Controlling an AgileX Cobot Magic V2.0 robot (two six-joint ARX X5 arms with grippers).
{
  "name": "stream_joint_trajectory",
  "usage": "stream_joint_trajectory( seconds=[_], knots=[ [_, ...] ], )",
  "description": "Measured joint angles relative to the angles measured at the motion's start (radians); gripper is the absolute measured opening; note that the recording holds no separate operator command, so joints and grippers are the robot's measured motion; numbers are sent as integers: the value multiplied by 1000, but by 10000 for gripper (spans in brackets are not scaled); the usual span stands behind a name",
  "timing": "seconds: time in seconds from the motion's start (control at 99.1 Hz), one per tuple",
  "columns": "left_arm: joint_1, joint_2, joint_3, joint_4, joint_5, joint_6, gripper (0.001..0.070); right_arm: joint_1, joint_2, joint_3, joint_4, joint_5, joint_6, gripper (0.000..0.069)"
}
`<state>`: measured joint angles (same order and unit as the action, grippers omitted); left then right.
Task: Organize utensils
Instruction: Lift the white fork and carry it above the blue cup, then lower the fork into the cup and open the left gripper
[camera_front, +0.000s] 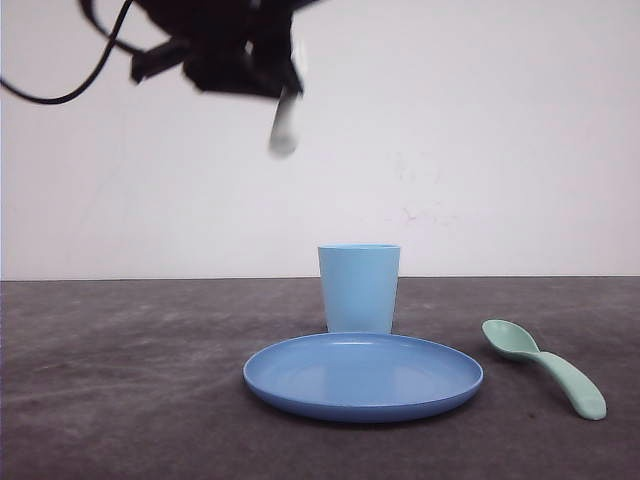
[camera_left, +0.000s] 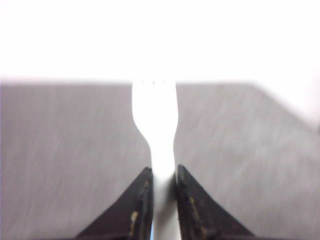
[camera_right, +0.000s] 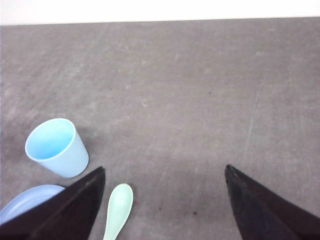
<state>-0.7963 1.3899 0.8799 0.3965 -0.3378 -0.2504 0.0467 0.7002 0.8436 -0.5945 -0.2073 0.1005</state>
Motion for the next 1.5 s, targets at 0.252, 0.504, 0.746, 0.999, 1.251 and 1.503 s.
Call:
stream_joint_trajectory(
  seconds=[0.252, 0.504, 0.746, 0.999, 1.251, 1.503],
  knots=[
    [0, 148, 0, 250, 19, 56, 48, 0, 0, 0, 31, 2, 0, 476],
    [2, 321, 0, 495, 48, 72, 48, 0, 0, 0, 61, 3, 0, 476],
    [7, 444, 31, 532, 50, 74, 48, 0, 0, 0, 62, 5, -4, 476],
    [26, 502, 58, 551, 50, 74, 48, 7, 0, 0, 62, 12, -23, 476],
    [23, 534, 60, 534, 58, 74, 48, 13, 0, 0, 62, 21, -26, 476],
    [21, 541, 60, 480, 64, 63, 48, 14, 0, 0, 63, 22, -26, 476]
  ],
)
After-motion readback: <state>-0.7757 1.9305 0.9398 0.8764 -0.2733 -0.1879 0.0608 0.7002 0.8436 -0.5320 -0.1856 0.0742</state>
